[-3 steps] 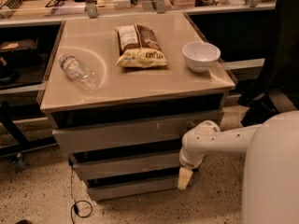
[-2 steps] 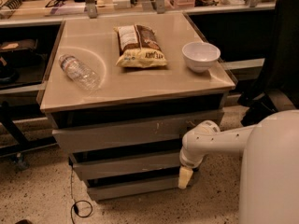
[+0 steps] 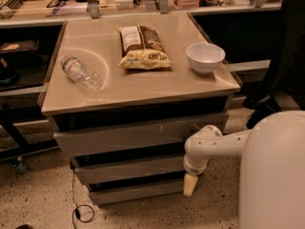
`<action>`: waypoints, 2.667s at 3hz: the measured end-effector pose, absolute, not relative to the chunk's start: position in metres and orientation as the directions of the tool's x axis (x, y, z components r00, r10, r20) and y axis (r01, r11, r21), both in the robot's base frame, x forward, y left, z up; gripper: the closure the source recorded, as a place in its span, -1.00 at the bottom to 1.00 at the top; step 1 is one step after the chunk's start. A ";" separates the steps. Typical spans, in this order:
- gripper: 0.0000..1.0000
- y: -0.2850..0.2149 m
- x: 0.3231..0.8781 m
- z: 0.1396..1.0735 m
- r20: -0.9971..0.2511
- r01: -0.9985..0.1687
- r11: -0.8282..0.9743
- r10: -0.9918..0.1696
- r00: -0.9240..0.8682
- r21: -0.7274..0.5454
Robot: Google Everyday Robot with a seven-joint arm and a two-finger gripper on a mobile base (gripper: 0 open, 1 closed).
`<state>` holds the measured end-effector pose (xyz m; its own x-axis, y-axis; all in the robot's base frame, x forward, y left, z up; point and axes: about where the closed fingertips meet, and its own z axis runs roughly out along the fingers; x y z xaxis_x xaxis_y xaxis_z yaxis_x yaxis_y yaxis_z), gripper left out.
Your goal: Open middle drawer
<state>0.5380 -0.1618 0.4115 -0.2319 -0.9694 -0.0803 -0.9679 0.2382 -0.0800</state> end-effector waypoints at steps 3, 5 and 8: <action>-1.00 -0.171 0.456 0.443 -0.129 -0.962 0.270 -0.953 -0.273 0.044; -1.00 -0.142 0.492 0.438 -0.131 -0.983 0.183 -0.975 -0.178 -0.030; -1.00 -0.141 0.484 0.390 -0.072 -0.985 0.164 -0.983 -0.167 0.057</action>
Offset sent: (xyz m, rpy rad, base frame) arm -0.0968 -0.0093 0.0401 0.1062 0.1295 -0.0303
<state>0.4840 -0.1412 0.3898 -0.1674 -0.9833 -0.0718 -0.9849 0.1635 0.0566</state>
